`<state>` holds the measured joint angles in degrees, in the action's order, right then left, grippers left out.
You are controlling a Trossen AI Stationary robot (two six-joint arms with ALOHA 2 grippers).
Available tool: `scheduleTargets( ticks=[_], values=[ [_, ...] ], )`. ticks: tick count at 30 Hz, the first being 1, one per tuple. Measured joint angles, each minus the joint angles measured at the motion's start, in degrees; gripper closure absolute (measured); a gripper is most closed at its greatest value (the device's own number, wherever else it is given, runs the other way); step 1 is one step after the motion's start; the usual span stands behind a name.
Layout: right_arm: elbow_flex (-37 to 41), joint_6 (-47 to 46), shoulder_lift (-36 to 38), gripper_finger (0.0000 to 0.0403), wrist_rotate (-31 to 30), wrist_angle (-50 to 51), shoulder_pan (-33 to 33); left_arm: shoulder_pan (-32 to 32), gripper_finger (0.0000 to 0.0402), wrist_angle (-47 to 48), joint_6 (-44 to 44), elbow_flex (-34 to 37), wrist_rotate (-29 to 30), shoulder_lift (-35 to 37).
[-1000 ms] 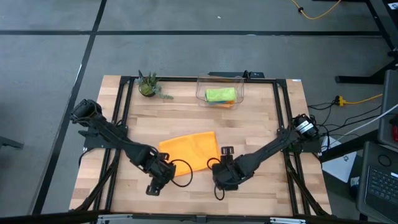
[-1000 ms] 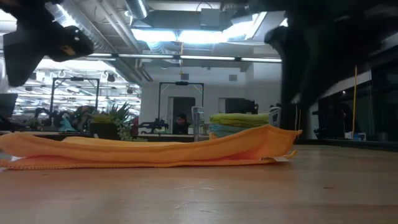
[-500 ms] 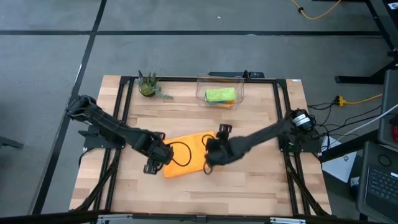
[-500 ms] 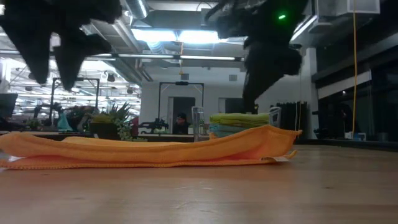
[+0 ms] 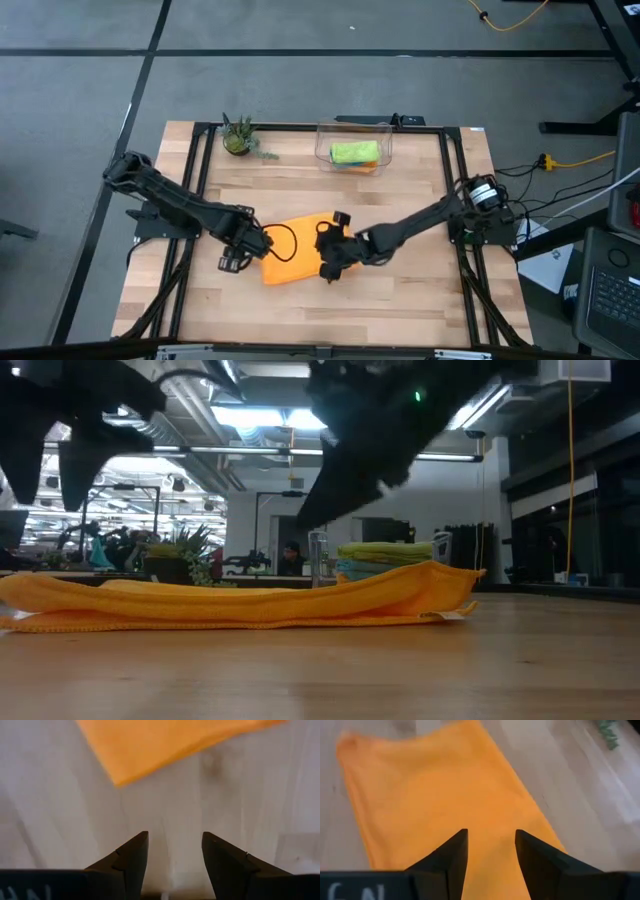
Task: Fold microfiber towels
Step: Fold the orange towel on the table
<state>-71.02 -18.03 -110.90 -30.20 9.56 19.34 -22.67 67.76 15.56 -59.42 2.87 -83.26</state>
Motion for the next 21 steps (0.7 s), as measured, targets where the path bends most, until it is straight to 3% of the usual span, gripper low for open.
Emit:
scheduleTargets(
  ticks=[4, 6, 15, 21],
  values=[
    [10.01, -8.91, -1.41, 0.0237, -4.09, -24.32, -0.17, -0.19, 0.0223, 2.74, 3.58, 0.00, 6.26, 4.81],
    [13.50, -9.73, -3.19, 0.0237, -5.87, -30.94, -0.27, -0.33, 0.0223, 1.77, 5.23, 0.00, 10.37, 7.42],
    [15.96, -6.93, -10.50, 0.0237, -10.00, -35.80, 2.36, -0.61, 0.0223, -10.65, 3.67, -0.02, 15.43, 12.60],
    [15.17, -5.90, -13.23, 0.0237, -17.32, -37.07, 3.08, -0.67, 0.0223, -12.12, 3.43, 0.00, 16.13, 11.87]
  ],
)
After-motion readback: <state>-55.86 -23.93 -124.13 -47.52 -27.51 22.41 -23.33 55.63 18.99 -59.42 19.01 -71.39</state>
